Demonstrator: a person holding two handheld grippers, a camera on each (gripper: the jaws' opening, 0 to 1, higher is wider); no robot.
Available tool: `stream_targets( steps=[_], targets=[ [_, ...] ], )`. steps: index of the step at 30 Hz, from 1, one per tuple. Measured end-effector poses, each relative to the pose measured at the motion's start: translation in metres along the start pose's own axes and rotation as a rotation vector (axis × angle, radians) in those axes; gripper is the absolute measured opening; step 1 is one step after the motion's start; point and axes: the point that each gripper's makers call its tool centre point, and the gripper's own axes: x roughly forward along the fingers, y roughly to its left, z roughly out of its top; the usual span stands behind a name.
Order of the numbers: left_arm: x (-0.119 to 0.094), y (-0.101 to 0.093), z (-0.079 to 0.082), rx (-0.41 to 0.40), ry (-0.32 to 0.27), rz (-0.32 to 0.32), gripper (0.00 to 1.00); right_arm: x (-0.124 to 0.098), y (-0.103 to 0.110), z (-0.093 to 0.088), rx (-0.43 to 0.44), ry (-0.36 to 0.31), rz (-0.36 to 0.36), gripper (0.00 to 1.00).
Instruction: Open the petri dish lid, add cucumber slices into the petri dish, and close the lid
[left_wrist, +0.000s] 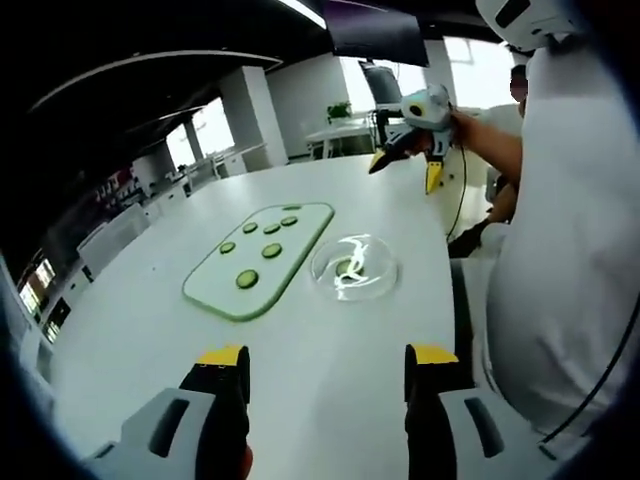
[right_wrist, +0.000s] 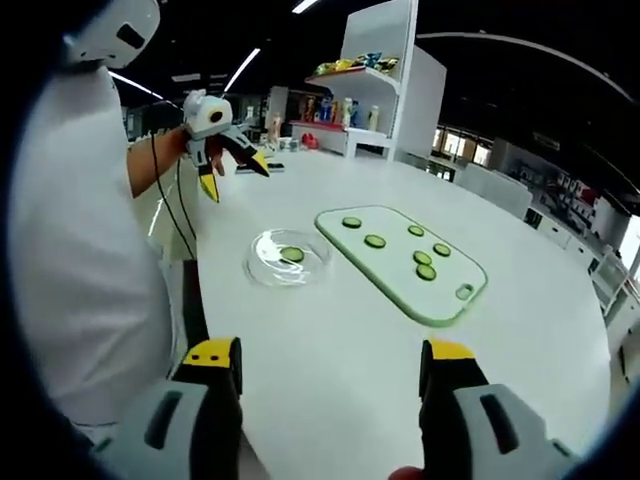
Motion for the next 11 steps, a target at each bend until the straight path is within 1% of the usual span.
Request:
stream_targets(
  steps=[5, 11],
  targets=[
    [0.0012, -0.0026, -0.0005, 0.002, 0.003, -0.011, 0.61, -0.0013, -0.0017, -0.0020, 0.003, 0.011, -0.008, 0.71],
    [0.0032, -0.0039, -0.0023, -0.006, 0.012, -0.018, 0.61, -0.0016, -0.0002, -0.0046, 0.012, 0.028, -0.001, 0.71]
  ],
)
